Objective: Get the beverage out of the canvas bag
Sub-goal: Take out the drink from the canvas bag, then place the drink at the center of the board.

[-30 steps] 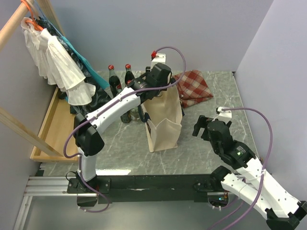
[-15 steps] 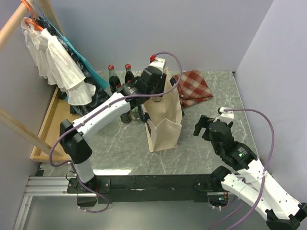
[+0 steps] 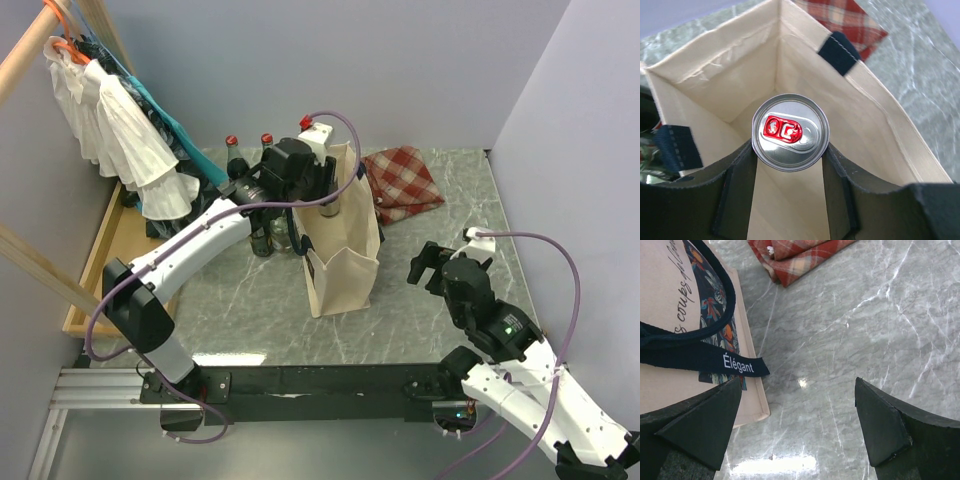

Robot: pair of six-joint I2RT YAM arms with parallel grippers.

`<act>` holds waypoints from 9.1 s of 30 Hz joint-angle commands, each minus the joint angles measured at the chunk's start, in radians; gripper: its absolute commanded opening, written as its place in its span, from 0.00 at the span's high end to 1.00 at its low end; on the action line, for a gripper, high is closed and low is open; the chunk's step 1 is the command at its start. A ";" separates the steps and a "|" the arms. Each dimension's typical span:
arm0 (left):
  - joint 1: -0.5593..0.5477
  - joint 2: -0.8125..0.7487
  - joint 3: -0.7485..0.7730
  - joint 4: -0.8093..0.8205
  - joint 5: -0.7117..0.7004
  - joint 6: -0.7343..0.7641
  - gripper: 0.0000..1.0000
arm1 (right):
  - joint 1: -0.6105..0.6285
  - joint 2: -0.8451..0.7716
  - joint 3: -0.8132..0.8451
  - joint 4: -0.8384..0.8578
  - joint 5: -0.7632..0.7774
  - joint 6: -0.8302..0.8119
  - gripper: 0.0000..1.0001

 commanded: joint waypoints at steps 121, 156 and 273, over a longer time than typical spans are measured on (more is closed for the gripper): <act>0.110 -0.686 -0.579 0.147 -0.010 -0.040 0.99 | 0.006 0.047 0.008 0.014 -0.015 0.000 0.00; -0.044 -0.497 -0.772 0.392 -0.249 -0.031 0.99 | 0.006 0.036 0.006 0.022 -0.028 -0.005 0.00; -0.104 -0.434 -0.912 0.616 -0.455 -0.103 0.18 | 0.018 0.024 0.008 0.008 0.003 0.009 0.00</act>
